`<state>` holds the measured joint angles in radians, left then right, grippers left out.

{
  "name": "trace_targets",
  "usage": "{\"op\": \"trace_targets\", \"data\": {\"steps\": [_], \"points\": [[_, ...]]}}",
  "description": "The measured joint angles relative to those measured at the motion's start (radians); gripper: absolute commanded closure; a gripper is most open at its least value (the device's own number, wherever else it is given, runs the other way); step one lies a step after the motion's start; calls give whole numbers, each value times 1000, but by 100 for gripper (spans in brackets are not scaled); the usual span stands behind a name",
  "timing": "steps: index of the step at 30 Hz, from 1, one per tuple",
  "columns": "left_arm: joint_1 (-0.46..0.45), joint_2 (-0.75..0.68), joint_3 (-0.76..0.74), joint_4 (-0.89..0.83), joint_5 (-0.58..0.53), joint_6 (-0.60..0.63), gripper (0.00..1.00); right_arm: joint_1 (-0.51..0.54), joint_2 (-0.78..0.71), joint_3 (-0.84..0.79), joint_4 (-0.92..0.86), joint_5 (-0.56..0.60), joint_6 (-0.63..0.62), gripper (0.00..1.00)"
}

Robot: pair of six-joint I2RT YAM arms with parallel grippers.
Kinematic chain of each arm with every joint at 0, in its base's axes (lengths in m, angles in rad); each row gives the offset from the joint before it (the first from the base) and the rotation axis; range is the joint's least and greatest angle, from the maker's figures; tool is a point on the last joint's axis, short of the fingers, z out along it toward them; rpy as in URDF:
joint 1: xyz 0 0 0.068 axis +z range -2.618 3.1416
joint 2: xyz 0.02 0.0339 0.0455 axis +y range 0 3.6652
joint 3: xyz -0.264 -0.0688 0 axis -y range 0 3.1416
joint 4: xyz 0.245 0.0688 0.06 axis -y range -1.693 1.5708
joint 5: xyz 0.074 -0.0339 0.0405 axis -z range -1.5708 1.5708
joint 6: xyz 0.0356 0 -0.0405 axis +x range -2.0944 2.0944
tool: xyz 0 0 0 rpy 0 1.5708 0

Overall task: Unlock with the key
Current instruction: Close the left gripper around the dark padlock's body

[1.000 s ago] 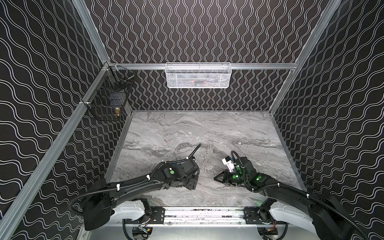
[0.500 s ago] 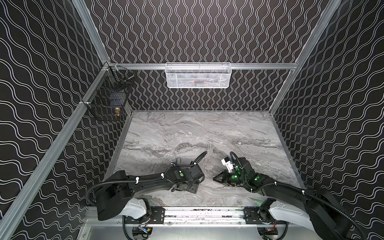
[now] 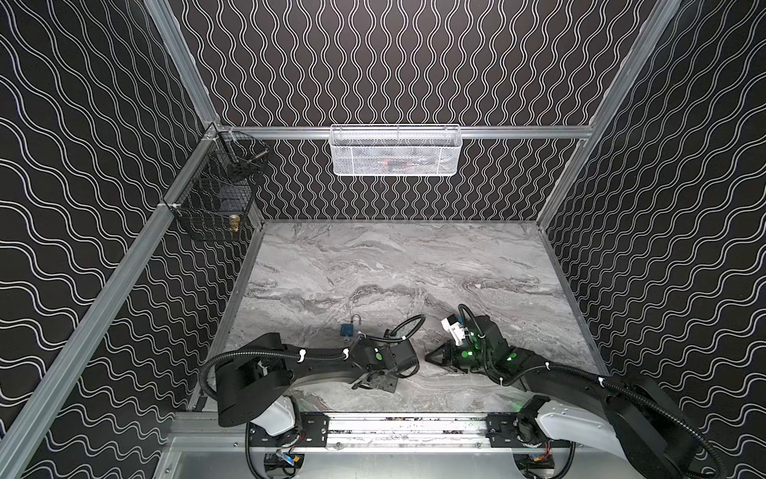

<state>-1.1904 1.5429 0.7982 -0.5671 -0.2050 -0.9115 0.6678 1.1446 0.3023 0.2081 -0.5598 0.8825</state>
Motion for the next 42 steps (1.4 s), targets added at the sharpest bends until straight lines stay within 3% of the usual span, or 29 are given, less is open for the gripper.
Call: {"op": "trace_targets", "data": {"steps": [16, 42], "points": [[-9, 41, 20, 4, -61, -127, 46, 0, 2, -7, 8, -4, -1, 100], [-15, 60, 39, -14, -75, -136, 59, 0, 20, -1, 14, -4, -2, 100]]}}
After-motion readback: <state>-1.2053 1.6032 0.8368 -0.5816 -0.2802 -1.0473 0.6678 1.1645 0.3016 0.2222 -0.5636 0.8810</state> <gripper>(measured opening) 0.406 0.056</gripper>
